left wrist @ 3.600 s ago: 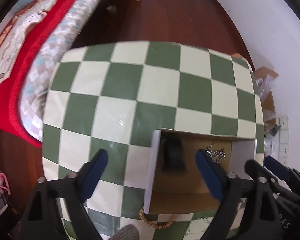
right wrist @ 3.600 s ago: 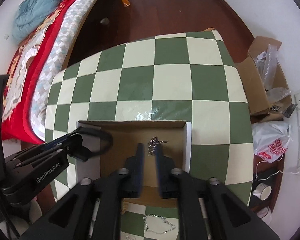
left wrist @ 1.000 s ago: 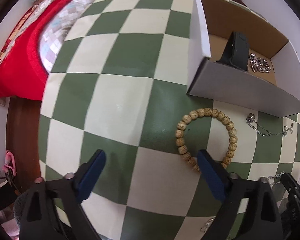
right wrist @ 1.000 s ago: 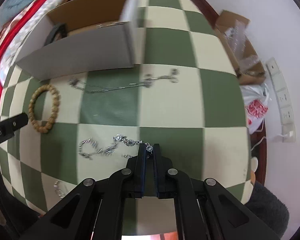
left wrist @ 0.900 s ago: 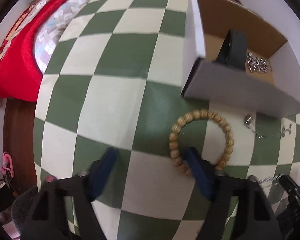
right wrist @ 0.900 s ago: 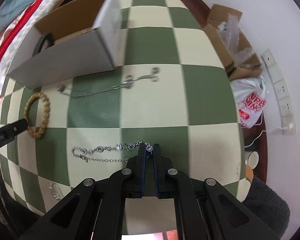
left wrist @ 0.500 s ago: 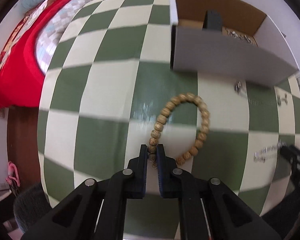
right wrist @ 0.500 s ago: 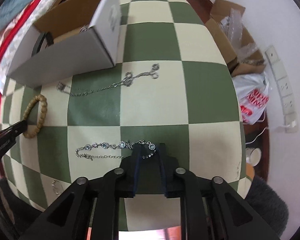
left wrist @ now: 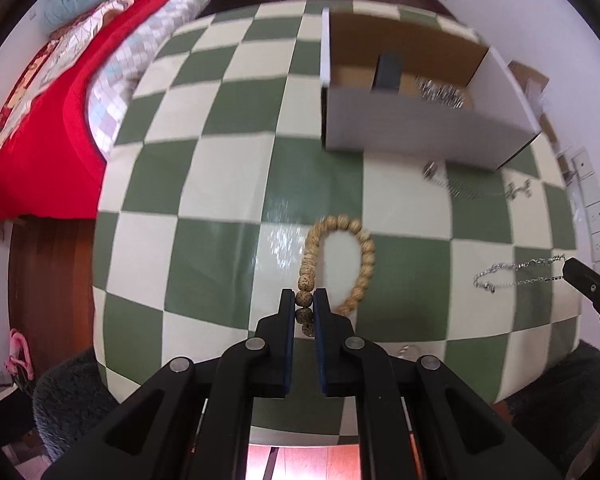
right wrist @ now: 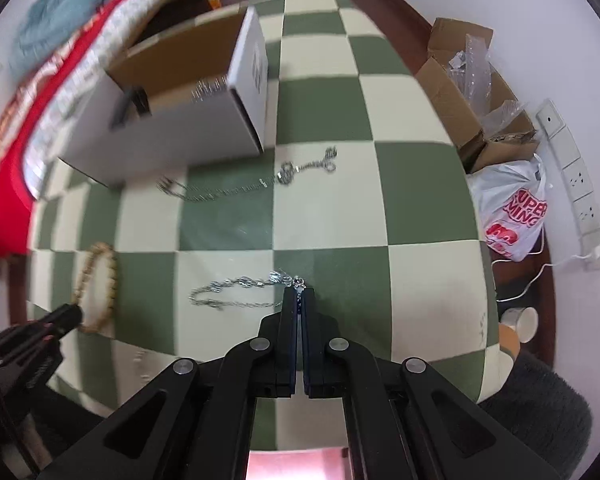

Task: Organize jewelry
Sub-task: 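Lower the bead bracelet into the box with the left tool while the right tool lowers the silver bracelet in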

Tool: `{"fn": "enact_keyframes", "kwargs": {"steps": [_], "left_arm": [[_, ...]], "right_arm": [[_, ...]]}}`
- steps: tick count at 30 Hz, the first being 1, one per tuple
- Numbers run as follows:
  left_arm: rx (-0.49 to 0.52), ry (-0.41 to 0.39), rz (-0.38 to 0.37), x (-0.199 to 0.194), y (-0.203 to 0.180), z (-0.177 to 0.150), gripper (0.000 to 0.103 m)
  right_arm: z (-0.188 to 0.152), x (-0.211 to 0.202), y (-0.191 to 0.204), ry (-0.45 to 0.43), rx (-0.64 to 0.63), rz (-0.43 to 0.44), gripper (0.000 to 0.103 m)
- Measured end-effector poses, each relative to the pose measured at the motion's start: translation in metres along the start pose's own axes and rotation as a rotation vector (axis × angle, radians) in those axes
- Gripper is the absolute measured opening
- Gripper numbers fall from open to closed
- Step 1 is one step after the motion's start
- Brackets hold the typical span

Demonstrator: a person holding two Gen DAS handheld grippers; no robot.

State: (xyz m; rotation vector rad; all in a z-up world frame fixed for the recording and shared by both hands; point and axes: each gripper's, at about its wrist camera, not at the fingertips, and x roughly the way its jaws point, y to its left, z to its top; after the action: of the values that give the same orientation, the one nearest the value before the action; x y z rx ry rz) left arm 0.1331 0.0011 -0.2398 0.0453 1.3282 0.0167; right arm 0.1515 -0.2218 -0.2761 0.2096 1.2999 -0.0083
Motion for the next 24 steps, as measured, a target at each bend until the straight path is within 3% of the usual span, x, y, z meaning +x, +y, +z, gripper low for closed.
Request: {"fn": "enact_keyframes", "kwargs": {"steps": [6,24], "left_arm": [[-0.014,-0.047,-0.028,-0.025,0.002,0.032,0.006],[-0.017,-0.163,-0.100,-0.091,-0.018,0.091,0.006]], "right_arm": [[0.013,-0.039,-0.003,-0.052,0.021,0.054,0.001],[0.074,-0.108,0.023,-0.178,-0.067,0.074,0.001]]}}
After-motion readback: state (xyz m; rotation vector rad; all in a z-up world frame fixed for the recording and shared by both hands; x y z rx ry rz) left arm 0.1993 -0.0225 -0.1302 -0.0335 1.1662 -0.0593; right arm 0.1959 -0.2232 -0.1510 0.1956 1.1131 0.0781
